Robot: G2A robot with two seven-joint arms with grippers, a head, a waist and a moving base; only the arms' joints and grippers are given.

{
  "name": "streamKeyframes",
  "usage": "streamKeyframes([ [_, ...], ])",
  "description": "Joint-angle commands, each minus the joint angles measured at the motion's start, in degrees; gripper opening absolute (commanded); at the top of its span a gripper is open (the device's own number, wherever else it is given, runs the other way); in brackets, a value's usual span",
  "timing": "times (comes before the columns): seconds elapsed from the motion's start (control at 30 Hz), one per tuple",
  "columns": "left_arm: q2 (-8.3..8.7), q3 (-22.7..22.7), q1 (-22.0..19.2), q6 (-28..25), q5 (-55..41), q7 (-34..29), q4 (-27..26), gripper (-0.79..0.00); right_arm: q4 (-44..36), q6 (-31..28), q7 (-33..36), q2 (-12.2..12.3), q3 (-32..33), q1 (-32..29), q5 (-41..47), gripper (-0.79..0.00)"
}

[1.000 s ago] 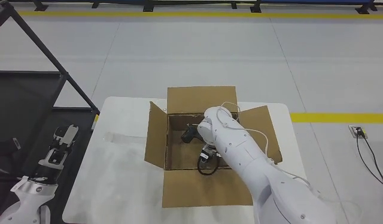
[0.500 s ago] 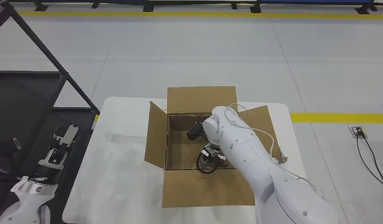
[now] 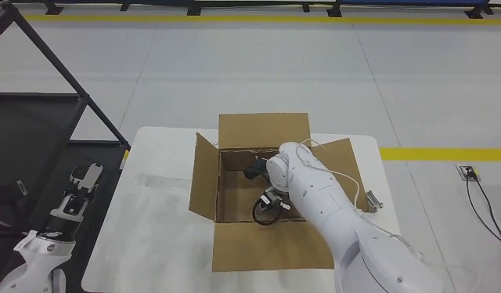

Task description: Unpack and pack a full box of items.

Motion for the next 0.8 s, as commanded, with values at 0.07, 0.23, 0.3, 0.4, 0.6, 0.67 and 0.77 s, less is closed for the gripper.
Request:
streamKeyframes([
  [0.07,0.00,0.00,0.00,0.00,0.00,0.00,0.00,0.000,1.12,2.18,-3.39,0.49,0.78,-1.24,0.79,0.000],
  [0.23,0.00,0.00,0.00,0.00,0.00,0.00,0.00,0.000,2.22,3.11,-8.11,0.91,1.36,-3.17,1.07,0.000],
  [0.3,0.00,0.00,0.00,0.00,0.00,0.00,0.00,0.000,2.62,3.00,-10.56,1.03,1.58,-3.82,1.14,0.000],
  [0.4,0.00,0.00,0.00,0.00,0.00,0.00,0.00,0.000,3.13,2.79,-15.35,1.16,1.92,-4.58,1.27,0.000],
  [0.6,0.00,0.00,0.00,0.00,0.00,0.00,0.00,0.000,4.17,0.93,-22.60,1.27,2.03,-5.57,0.81,0.000],
  [0.67,0.00,0.00,0.00,0.00,0.00,0.00,0.00,0.000,4.17,0.93,-22.60,1.27,2.03,-5.57,0.81,0.000],
  [0.77,0.00,0.00,0.00,0.00,0.00,0.00,0.00,0.000,4.17,0.93,-22.60,1.27,2.03,-5.57,0.81,0.000],
])
